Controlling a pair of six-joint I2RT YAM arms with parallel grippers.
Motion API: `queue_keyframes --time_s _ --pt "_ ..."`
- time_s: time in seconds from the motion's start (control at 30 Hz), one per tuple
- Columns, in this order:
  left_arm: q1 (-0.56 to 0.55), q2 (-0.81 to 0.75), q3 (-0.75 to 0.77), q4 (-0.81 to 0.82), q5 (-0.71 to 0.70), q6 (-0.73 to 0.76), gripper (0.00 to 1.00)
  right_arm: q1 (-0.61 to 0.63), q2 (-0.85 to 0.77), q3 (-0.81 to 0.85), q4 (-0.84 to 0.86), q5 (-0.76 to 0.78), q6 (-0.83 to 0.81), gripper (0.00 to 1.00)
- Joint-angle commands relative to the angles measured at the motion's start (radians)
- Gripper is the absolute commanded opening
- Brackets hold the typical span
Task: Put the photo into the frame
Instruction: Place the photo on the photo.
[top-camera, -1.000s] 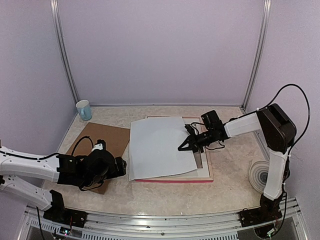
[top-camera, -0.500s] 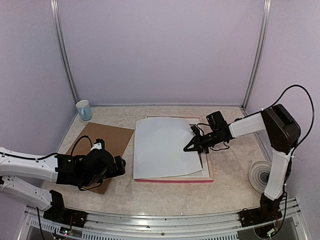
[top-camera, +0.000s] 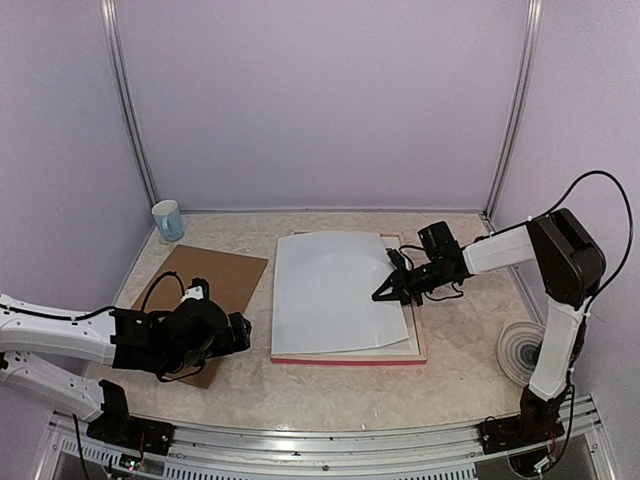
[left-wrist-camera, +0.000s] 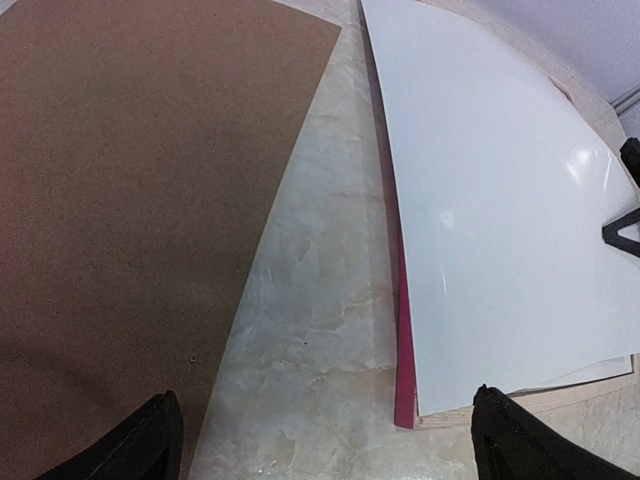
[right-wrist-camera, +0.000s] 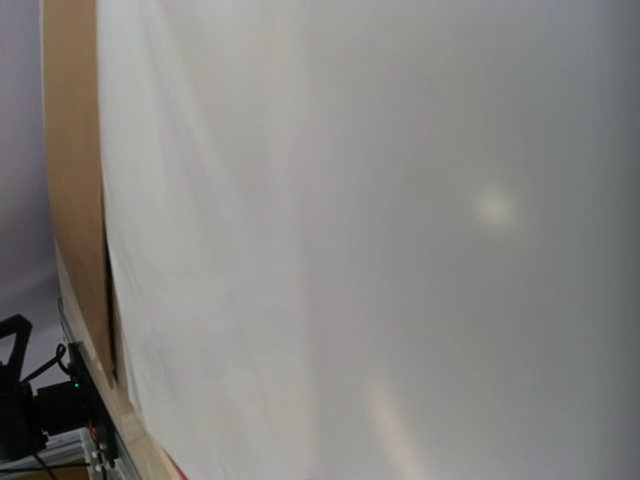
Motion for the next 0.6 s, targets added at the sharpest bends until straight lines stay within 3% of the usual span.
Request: queue_keyframes --time_s 0.0,0.57 --pt "-0.001 -0.009 -0.008 0.002 -0.016 -0.001 0.99 -0.017 -0.048 -0.016 -0.021 0.008 -0.01 0.06" --pt "0.006 -0.012 -0.002 -0.001 -0.014 0.006 0.99 -0.042 -0.072 -0.036 -0.05 0.011 -0.032 0.08"
